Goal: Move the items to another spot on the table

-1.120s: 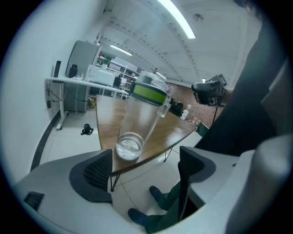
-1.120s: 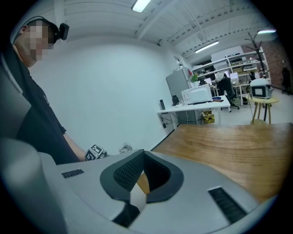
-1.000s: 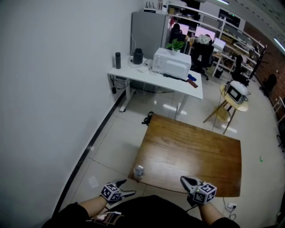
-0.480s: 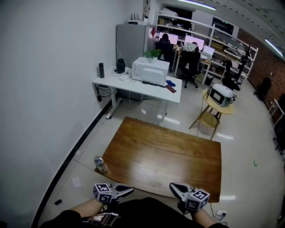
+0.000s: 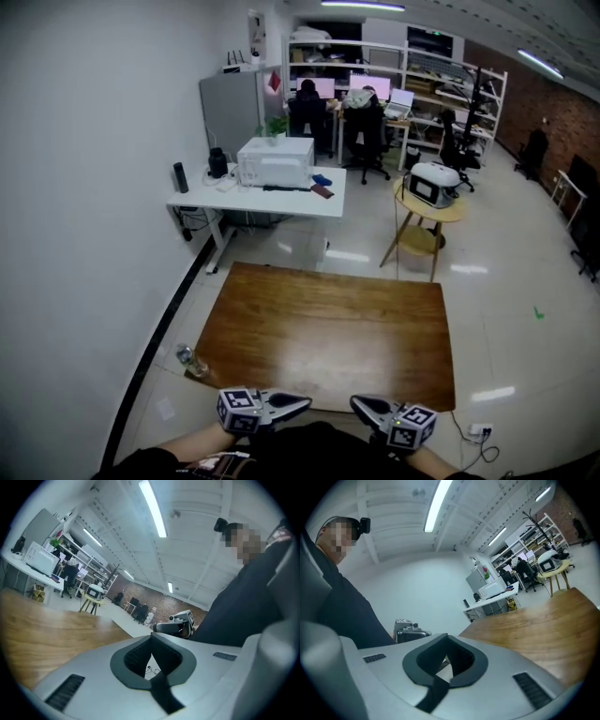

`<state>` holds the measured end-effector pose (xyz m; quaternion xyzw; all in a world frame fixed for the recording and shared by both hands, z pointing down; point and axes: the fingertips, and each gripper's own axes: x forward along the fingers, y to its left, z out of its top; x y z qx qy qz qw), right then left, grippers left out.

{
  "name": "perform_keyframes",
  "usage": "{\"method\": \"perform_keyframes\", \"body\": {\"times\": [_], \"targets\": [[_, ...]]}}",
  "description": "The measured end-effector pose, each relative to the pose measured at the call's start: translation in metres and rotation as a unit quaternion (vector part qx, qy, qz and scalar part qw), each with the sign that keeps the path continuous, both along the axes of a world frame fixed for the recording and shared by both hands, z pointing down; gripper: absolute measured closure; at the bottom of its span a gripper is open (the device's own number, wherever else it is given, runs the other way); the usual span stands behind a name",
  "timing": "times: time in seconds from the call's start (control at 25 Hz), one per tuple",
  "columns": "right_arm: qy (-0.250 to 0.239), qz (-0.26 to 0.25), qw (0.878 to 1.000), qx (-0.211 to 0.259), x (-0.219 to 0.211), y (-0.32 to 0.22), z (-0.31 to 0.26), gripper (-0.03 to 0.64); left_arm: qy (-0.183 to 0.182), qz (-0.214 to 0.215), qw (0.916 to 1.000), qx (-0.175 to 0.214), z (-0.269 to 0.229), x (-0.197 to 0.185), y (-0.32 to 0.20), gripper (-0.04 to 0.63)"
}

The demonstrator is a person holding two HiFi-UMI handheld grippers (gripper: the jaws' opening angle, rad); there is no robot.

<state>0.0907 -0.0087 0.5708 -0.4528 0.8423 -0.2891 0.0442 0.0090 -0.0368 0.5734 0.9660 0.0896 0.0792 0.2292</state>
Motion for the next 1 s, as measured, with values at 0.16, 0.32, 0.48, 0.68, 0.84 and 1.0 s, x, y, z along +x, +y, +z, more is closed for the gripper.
{"method": "perform_keyframes", "body": {"times": [0.16,0.32,0.48,0.68,0.84,1.0], "targets": [[0.034,0.024,0.999,-0.008,-0.011,0.004,-0.003,0.617,-0.011,0.02,0.9995,-0.019,-0.002,-0.003,0.002,0.592],[0.045,0.019,0.999,-0.004,-0.021,-0.005,-0.005,0.617,0.005,0.027,0.9989,-0.038,-0.009,-0.006,-0.013,0.592],[0.045,0.031,0.999,0.005,-0.021,-0.007,-0.007,0.617,0.002,0.044,0.9986,-0.03,-0.009,-0.013,-0.013,0.592],[0.057,0.025,0.998,0.009,-0.024,-0.008,-0.01,0.617,0.01,0.041,0.9985,-0.035,-0.013,-0.015,-0.015,0.592],[0.059,0.026,0.998,0.009,-0.027,-0.008,-0.011,0.617,0.009,0.043,0.9986,-0.029,-0.01,-0.017,-0.014,0.592],[0.057,0.02,0.998,0.019,-0.033,-0.006,-0.019,0.617,0.009,0.037,0.9987,-0.035,-0.008,-0.021,-0.011,0.592]]}}
